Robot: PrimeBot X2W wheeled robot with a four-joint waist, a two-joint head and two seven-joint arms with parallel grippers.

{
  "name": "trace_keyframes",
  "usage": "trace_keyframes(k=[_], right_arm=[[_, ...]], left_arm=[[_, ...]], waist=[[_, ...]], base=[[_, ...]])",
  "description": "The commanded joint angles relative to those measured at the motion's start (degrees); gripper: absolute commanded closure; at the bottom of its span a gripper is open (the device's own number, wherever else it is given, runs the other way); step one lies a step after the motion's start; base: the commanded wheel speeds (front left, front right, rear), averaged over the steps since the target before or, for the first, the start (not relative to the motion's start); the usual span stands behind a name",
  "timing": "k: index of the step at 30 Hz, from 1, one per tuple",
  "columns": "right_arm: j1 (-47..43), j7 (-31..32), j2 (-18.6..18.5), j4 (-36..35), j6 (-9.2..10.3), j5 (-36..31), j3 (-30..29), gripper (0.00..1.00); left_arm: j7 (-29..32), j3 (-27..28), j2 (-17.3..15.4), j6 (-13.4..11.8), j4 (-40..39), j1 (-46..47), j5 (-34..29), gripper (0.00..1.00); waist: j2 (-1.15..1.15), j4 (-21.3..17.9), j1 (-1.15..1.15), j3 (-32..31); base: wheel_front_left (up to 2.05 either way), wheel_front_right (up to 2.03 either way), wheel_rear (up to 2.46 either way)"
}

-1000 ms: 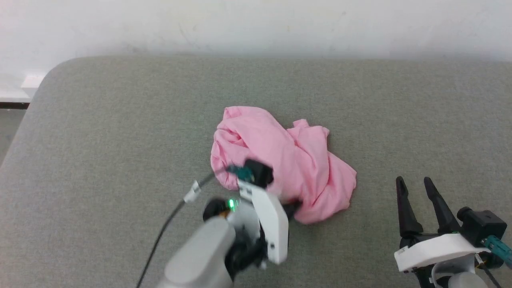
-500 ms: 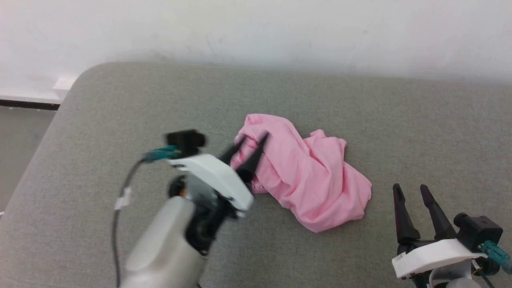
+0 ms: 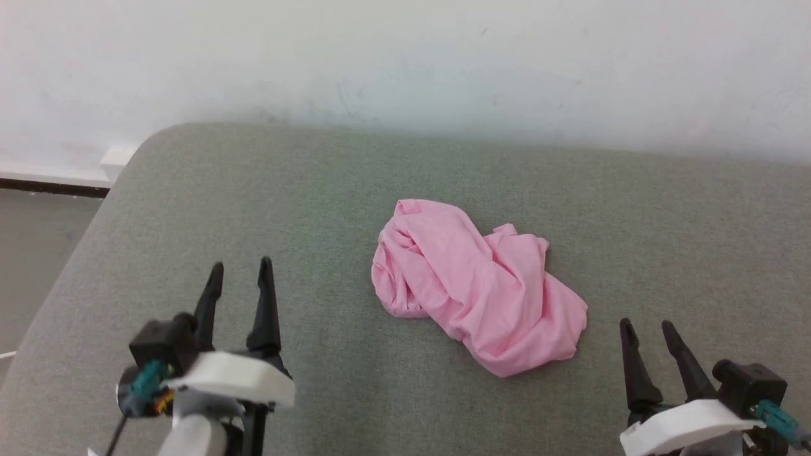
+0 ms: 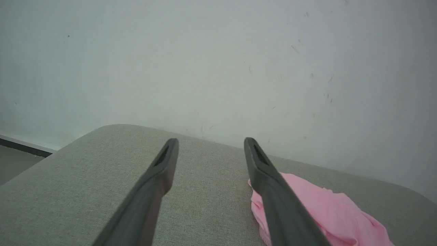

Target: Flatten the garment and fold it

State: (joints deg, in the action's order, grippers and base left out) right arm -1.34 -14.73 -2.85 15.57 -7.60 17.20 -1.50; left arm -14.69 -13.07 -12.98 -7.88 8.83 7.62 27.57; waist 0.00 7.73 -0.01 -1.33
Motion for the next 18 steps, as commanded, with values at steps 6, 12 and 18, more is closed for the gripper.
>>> trace_keyframes(k=[6,12,18], right_arm=[[0.18,0.05,-0.03,4.51,0.11,-0.43,0.14,0.0],[7.22,8.38,-0.03,7.32,0.11,-2.49,1.16,0.0],[20.82,23.82,-0.03,10.3,0.11,-6.8,5.73,0.0]], left_arm=[[-0.29,3.14,5.35,0.99,-3.03,-7.47,-5.86,0.0],[-0.29,5.02,7.37,2.97,-2.82,-7.85,-9.81,0.0],[-0.3,5.34,8.19,3.5,-2.51,-4.66,-13.86,0.0]], waist=[[0.0,0.18,0.01,-0.02],[0.0,0.65,0.01,1.2],[0.0,2.15,0.01,3.82]], base=[[0.0,0.0,0.0],[0.0,0.0,0.0],[0.0,0.0,0.0]])
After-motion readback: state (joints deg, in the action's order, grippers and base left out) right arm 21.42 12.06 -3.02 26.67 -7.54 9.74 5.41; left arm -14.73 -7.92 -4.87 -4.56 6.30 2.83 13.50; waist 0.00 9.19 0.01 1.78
